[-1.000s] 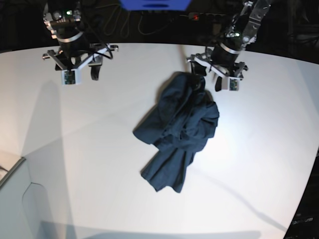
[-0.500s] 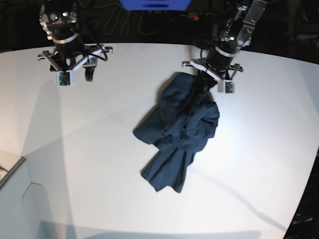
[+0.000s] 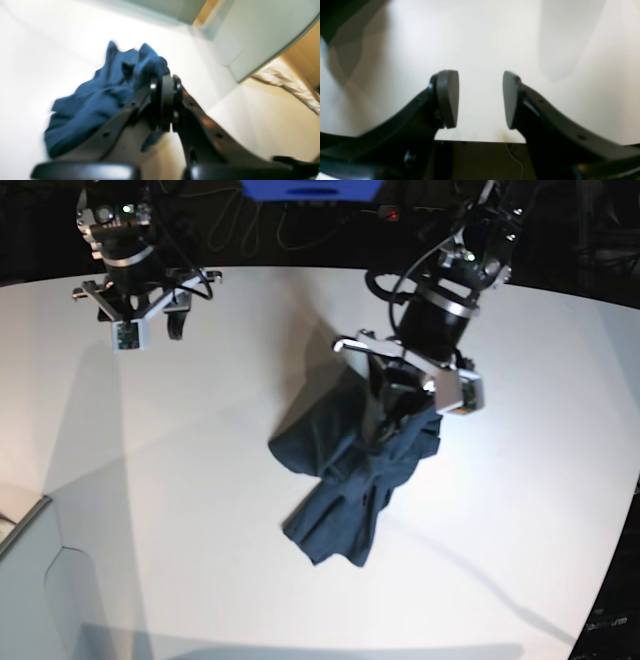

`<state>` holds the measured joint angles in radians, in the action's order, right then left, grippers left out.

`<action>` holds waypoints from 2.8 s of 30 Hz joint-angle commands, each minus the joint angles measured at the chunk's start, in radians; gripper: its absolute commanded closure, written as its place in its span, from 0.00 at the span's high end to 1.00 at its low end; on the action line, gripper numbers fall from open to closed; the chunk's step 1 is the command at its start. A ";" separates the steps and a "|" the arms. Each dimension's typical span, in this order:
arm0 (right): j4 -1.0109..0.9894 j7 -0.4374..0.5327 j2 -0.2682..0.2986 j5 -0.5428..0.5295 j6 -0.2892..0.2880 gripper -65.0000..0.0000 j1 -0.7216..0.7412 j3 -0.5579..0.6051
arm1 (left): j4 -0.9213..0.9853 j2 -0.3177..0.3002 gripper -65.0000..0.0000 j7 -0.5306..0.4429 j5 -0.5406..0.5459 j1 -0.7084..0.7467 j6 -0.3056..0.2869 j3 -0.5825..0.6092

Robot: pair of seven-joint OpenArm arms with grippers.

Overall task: Layout the t-shirt on the table in an organized manner, then fold the t-shirt properly
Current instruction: 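Move the left gripper over the crumpled navy t-shirt and grasp it, then lift the shirt with the left gripper and swing it across the table, then drag the shirt with the left gripper, spreading it, then release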

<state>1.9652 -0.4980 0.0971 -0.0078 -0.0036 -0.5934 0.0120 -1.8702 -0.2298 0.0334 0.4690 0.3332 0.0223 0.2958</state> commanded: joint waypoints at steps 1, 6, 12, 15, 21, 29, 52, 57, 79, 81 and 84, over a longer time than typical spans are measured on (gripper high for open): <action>0.015 0.022 0.003 0.001 -0.002 0.44 -0.006 -0.014 | -0.027 0.000 0.00 -0.022 0.000 -0.027 -0.017 0.026; 0.015 0.022 -0.001 0.001 -0.002 0.44 -0.012 -0.066 | -0.036 0.002 0.00 -0.022 0.000 -0.101 -0.015 0.079; 0.015 0.022 -0.003 0.001 -0.002 0.44 -0.033 -0.103 | -0.027 0.005 0.00 -0.022 0.000 -0.200 -0.015 0.138; 0.015 0.022 -0.004 0.001 -0.002 0.44 -0.046 -0.108 | -0.042 0.008 0.00 0.050 0.003 -0.245 -0.015 0.151; 0.015 0.022 -0.007 0.001 -0.002 0.44 -0.053 -0.114 | -0.101 0.008 0.00 0.145 0.007 -0.325 -0.015 0.148; 0.016 0.022 -0.046 0.001 -0.002 0.44 -0.059 -0.151 | -0.104 0.010 0.00 0.148 0.018 -0.401 -0.015 0.145; 0.021 0.022 -0.047 0.001 -0.002 0.44 -0.070 -0.248 | 0.573 0.383 0.42 0.148 0.142 -0.734 -0.018 0.498; 0.023 0.022 -0.047 0.001 -0.002 0.44 -0.047 -0.243 | 0.516 0.306 0.82 0.141 0.142 -0.684 -0.018 0.484; 0.016 0.022 -0.047 -0.001 -0.002 0.44 0.011 -0.240 | 0.541 0.140 0.92 0.144 0.144 -0.351 -0.028 -0.068; 0.016 0.022 -0.047 -0.001 -0.002 0.44 0.011 -0.240 | 0.579 0.148 0.92 0.142 0.144 -0.366 -0.028 -0.054; 0.016 0.022 -0.047 -0.001 -0.002 0.44 0.010 -0.240 | 0.616 0.165 0.92 0.142 0.144 -0.383 -0.028 -0.056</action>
<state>1.9667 -0.4980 0.0444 -0.0082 -0.0036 -0.5797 -0.2253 -1.2434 -0.0669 0.1925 0.6113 -0.0406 0.0002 0.2420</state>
